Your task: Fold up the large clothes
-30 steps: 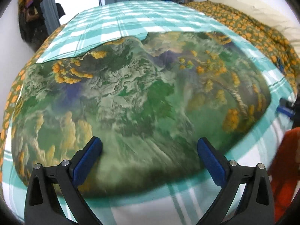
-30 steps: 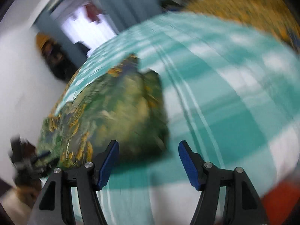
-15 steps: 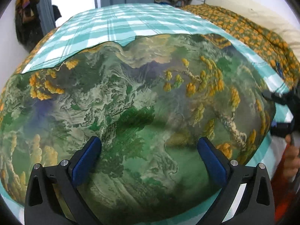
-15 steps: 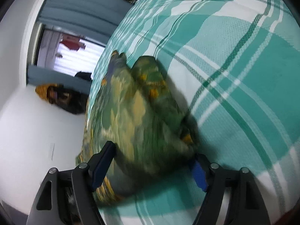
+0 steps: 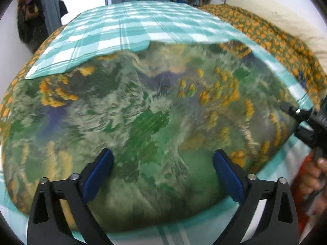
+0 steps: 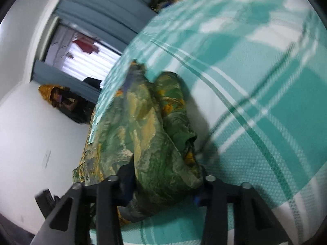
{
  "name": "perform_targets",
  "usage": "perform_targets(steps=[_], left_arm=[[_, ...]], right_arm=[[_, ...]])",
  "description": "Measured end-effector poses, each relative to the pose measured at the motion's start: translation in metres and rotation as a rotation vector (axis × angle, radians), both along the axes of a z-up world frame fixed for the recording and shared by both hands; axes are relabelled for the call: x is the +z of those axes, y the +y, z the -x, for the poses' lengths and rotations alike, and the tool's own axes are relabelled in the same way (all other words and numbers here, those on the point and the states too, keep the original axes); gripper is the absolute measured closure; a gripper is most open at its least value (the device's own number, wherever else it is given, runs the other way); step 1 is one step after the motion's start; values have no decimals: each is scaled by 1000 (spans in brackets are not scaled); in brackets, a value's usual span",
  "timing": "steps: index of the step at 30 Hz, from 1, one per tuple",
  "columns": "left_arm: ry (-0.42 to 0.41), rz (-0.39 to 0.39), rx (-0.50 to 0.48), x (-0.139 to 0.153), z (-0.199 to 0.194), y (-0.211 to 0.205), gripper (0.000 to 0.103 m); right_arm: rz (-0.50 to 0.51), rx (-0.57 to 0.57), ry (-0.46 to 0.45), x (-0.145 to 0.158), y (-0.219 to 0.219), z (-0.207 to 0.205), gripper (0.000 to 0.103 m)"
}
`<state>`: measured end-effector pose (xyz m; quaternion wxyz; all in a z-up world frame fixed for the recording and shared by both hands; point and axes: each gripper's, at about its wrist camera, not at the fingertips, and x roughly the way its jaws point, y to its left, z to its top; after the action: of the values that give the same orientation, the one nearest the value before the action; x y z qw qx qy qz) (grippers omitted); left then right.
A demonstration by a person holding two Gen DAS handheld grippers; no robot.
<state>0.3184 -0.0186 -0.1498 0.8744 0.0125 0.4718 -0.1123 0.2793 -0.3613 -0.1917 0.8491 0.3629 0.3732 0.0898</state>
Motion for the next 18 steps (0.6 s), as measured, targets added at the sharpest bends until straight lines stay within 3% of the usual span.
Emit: perform_targets(steps=[3,6,9,12,15,18], left_arm=[[-41,51,-7,47,3,7,7],[-70,117,-58,96,-4,0,6],[-45,155,-168,139,-18,-29,4],[14,162,-278,153,-30,-59,4],[63,118,-330,148,-37,-82,4],[61,-61,-336,132,-32,-100,3]], right_arm=[[100,43,-87,28,12,10,69],[263,92,-195,62,38,22,70],[445,161,-325,95,77,41,70],[566,243,-435,115,115,58,70],[696,343,-518,125,156,71,70],[800,407,-575,125,185,86,70]])
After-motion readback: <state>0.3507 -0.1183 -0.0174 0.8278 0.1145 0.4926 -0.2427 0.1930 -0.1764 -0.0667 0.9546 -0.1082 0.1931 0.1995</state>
